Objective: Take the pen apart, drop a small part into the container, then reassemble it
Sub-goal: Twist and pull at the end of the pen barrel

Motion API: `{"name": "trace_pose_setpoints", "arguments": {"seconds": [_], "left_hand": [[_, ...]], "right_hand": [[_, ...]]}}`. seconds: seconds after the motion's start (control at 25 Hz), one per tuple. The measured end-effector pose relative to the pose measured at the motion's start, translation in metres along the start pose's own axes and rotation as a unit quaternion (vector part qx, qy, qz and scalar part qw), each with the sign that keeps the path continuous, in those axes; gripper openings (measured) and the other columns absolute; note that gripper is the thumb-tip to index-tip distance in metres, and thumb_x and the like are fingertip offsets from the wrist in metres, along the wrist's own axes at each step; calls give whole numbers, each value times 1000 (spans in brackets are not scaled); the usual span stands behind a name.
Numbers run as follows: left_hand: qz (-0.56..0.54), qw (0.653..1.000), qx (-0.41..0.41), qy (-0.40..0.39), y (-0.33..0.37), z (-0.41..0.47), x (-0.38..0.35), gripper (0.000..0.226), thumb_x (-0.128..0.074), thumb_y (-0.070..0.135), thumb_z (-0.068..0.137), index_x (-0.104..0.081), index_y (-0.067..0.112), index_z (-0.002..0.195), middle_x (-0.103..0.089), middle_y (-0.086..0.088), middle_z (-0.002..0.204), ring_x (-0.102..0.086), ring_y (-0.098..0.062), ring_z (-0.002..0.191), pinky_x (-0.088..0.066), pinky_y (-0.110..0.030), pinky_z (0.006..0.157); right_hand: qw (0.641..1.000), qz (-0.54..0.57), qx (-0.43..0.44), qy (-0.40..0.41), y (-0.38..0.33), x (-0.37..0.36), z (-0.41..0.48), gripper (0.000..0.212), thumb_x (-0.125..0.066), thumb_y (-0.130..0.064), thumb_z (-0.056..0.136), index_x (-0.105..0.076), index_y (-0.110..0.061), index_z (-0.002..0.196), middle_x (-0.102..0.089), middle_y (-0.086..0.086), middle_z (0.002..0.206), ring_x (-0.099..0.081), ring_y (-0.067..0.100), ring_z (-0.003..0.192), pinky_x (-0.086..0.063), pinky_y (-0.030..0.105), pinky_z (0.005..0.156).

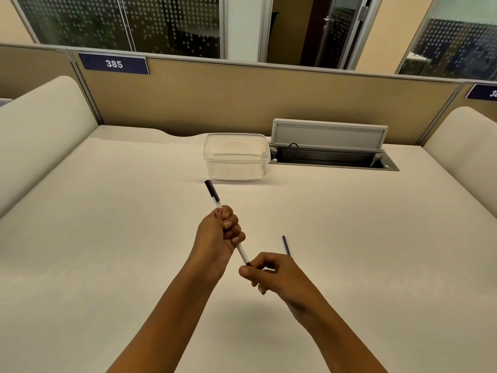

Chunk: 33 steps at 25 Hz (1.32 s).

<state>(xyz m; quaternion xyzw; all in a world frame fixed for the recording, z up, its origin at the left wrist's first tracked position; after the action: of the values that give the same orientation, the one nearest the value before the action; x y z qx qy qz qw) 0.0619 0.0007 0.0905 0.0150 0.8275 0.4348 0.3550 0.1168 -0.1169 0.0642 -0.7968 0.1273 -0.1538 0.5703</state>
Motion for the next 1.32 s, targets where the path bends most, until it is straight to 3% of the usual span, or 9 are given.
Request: {"name": "trace_pose_setpoints", "arguments": {"seconds": [0.08,0.2,0.32,0.44,0.76,0.96,1.12,1.2,1.32], "left_hand": [[0,1000,-2,-6,-2,-1,-2,39,-17,-2,89,-36,15,59,-34,7,39,-25,-6,33,-26,-17,37],[3,1000,-5,-5,-2,-1,-3,40,-18,0,91,-37,15,59,-34,7,39,-25,-6,34,-26,-18,37],[-1,1000,-5,2,0,-1,0,40,-19,1,92,-36,15,59,-34,6,39,-25,-6,34,-26,-19,38],[-10,1000,4,3,-1,-2,0,40,-18,1,92,-36,15,59,-34,4,39,-25,-6,34,-26,-19,37],[-36,999,26,2,-8,-2,-2,40,-16,-2,90,-36,14,59,-33,6,39,-24,-7,33,-25,-17,37],[-33,999,21,7,-7,0,-3,40,-17,0,91,-36,15,59,-33,6,40,-23,-7,34,-25,-18,37],[-31,999,15,6,-3,1,-2,40,-17,-1,90,-36,15,59,-33,6,39,-24,-7,34,-25,-18,36],[-27,999,20,-2,-4,0,-3,40,-17,-1,90,-36,15,59,-33,6,39,-23,-7,34,-25,-18,36],[-21,999,25,-17,-6,1,-6,39,-16,-3,88,-34,15,59,-32,6,40,-24,-7,34,-25,-18,36]], "right_hand": [[1000,3,-6,27,1,3,1,20,-81,-29,70,-64,-22,65,-65,-3,67,-59,7,58,-49,21,57],[1000,13,-11,-14,2,-1,1,25,-77,-37,73,-68,-19,87,-69,-1,85,-63,9,68,-49,23,61],[998,34,-11,-57,0,-5,0,31,-59,-43,87,-71,-19,102,-72,-1,94,-65,9,75,-51,22,65],[999,33,-3,-42,0,-1,-1,31,-54,-40,90,-74,-16,95,-71,-3,80,-63,8,72,-51,21,64],[998,-61,0,12,-9,11,0,19,-76,-35,74,-66,-23,64,-59,-10,54,-52,4,53,-44,16,53],[986,-121,24,112,-13,18,-5,28,-83,-41,63,-61,-24,68,-59,-8,63,-54,5,59,-44,10,51],[1000,-5,-21,-14,-8,6,-4,25,-63,-40,85,-73,-20,97,-74,3,93,-64,11,75,-54,26,67],[997,52,-20,-59,-6,-1,-7,26,-59,-35,89,-74,-16,100,-74,5,92,-64,10,74,-52,22,68],[996,83,-9,-28,-3,-1,-8,21,-63,-28,87,-76,-13,94,-73,1,78,-61,9,65,-51,18,64]]}}
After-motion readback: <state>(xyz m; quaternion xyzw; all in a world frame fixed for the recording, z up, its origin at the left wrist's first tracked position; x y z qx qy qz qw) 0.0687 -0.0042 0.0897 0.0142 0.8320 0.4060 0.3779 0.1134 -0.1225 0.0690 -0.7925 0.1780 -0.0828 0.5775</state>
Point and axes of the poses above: each hand's wrist, its own z-axis towards the middle knuckle, its own x-axis out of the back of the hand, y = z × x, the point moved 7 cm from there along z, towards the middle knuckle
